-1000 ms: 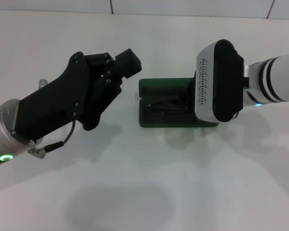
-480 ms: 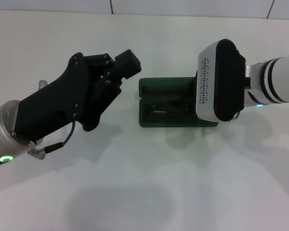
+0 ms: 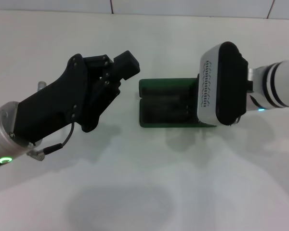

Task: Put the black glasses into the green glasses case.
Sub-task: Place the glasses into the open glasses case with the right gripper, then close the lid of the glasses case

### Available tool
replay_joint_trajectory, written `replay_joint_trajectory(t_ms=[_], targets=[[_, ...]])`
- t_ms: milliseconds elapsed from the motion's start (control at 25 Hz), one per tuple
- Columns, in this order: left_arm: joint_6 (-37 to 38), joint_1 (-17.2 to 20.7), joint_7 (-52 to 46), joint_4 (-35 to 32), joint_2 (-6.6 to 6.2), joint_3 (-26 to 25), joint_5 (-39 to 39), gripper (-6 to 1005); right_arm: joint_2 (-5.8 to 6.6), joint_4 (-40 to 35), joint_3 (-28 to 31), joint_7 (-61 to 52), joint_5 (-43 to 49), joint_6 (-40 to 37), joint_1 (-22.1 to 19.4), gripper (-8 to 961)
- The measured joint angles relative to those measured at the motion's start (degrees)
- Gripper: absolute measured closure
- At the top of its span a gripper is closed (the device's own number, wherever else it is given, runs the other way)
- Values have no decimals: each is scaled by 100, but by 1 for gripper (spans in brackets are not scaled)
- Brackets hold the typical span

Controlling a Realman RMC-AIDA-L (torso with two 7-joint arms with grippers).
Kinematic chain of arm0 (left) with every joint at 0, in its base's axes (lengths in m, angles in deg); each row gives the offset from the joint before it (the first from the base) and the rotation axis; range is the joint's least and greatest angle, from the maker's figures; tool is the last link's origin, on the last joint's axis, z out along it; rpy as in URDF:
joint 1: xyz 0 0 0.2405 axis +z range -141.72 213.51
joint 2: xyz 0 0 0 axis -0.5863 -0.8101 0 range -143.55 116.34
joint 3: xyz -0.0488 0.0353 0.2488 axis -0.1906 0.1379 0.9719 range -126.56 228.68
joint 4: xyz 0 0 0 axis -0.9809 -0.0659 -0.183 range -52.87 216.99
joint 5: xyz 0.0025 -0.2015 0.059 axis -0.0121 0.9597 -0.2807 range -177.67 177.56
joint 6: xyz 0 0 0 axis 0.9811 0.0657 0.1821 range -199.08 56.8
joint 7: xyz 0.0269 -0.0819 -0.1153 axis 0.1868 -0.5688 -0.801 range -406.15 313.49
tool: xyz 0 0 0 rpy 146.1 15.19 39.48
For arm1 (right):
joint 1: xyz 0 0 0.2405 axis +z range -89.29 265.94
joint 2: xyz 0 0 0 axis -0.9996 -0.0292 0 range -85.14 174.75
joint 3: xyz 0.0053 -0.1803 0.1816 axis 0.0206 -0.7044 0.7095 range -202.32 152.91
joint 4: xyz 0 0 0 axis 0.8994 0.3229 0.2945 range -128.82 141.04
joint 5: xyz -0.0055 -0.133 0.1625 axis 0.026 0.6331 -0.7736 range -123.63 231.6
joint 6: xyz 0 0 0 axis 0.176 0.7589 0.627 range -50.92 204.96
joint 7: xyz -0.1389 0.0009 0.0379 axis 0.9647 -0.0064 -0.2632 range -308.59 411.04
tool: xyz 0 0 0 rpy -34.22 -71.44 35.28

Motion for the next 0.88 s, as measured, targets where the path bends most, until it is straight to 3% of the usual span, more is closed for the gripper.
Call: replay_joint_trajectory(t_ms=[240,360,440,680,800,880], targets=[[-3,10,-76,0,-108,-9,45,955,1,-589,43,-57,-472,-28,-537,834],[-68,23,-296,2,-256,-195,2,955,9,-741,246,-54,-1092,-137,-760,834],[-301,-34,-562,-38,-433,-317,-86,954,20,-814,572,0,-1706,-332,-993,833],[-1633,-804,-1548,-605,-1045,-342,-970,949,41,-560,2316,1258,-3787,-2153,-2007,833],[-2382,-1210,-2068,-846,-1169,-356,-1518,941,55,117,3569,1661,-4437,-3296,-2263,832],[-2838,-1404,-2279,-968,-1126,-365,-1832,908,65,654,4294,1784,-4547,-3849,-2307,832]])
